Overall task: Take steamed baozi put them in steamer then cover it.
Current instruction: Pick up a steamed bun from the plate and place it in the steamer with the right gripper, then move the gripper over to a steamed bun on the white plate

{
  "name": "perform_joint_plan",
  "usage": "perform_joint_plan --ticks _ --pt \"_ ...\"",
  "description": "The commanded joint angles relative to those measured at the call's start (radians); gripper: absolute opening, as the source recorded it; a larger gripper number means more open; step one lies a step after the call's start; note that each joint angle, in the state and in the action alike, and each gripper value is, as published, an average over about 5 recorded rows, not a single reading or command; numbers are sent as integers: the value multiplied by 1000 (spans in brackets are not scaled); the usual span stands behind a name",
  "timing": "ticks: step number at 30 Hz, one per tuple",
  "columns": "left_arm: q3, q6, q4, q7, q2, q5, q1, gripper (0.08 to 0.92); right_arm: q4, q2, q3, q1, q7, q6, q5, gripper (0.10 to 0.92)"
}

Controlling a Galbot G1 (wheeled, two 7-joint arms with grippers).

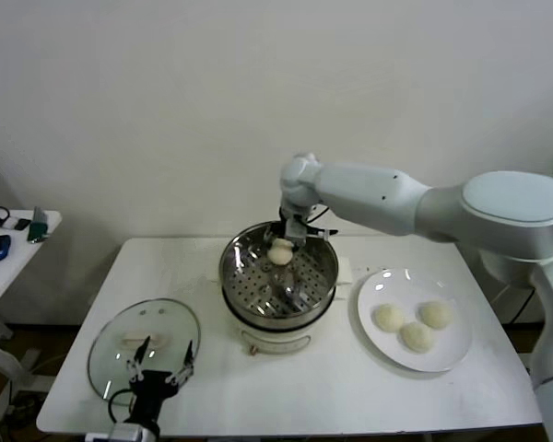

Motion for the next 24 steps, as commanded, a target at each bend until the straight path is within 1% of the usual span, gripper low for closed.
perform_joint_plan --ticks 1,3,6,8,10,13,14,16,18,21,24 --pt "0 -1 1 -1 -2 0 -1 823 -62 31 13 -37 23 17 -7 770" --pt "0 -2 1 -4 -3 0 0 823 -29 10 8 -3 8 11 34 805" --pt "1 -2 -1 -7 -4 2 4 823 52 -43 -37 98 -34 5 174 820" --pt "4 -2 -3 -8 -6 5 7 823 117 -93 -101 201 -75 -5 343 822" --pt "6 -2 -5 -8 -8 9 8 823 181 -149 -204 317 -120 -38 555 822" --pt "11 -1 -7 -8 -14 14 7 823 282 -254 -381 501 -195 -172 868 823" --pt "13 -1 -7 -8 -15 16 7 823 319 -296 -435 560 -214 -244 953 823" --pt "16 -1 -7 -8 -16 18 5 823 394 -385 -524 644 -233 -386 1064 823" --pt "19 -1 -8 -7 -16 20 3 823 473 -475 -600 685 -204 -538 1092 823" --pt "20 0 -10 -6 -15 20 0 823 589 -601 -657 685 -138 -719 1068 823" --pt "19 1 -15 -6 -14 18 0 823 684 -702 -666 629 -65 -834 1020 823"
